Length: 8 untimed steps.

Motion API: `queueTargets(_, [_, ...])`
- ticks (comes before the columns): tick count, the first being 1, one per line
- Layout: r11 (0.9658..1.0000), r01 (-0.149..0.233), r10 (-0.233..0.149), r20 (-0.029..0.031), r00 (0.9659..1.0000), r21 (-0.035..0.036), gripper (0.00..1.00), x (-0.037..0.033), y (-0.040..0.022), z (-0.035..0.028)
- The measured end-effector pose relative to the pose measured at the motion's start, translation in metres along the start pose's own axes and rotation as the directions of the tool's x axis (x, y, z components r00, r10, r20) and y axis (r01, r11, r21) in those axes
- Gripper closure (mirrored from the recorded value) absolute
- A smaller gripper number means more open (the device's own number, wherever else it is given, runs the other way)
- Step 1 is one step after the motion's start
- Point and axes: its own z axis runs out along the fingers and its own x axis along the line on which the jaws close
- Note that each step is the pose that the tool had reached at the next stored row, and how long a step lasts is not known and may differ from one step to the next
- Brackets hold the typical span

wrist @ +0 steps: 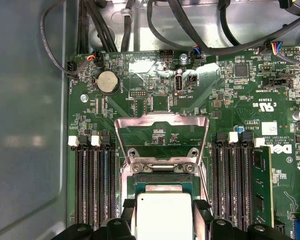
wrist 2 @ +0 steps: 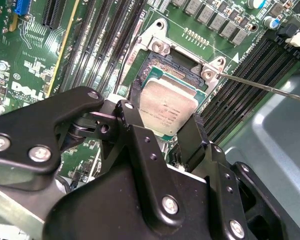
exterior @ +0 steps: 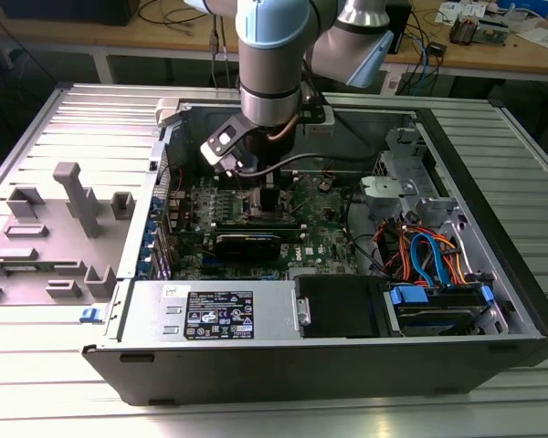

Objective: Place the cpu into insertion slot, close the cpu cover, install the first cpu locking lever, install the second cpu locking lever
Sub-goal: 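Place the cpu into insertion slot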

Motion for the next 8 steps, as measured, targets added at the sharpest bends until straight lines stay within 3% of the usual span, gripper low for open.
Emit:
queueTargets(2, [0.9998, 0.019, -0.019, -0.0009, 0.9998, 0.0010, 0.46, -0.0001, -0.0003, 0.0023])
queueTargets(8, [0.9998, 0.018, -0.018, -0.0008, 0.9998, 0.0010, 0.46, -0.0004, -0.0009, 0.0118])
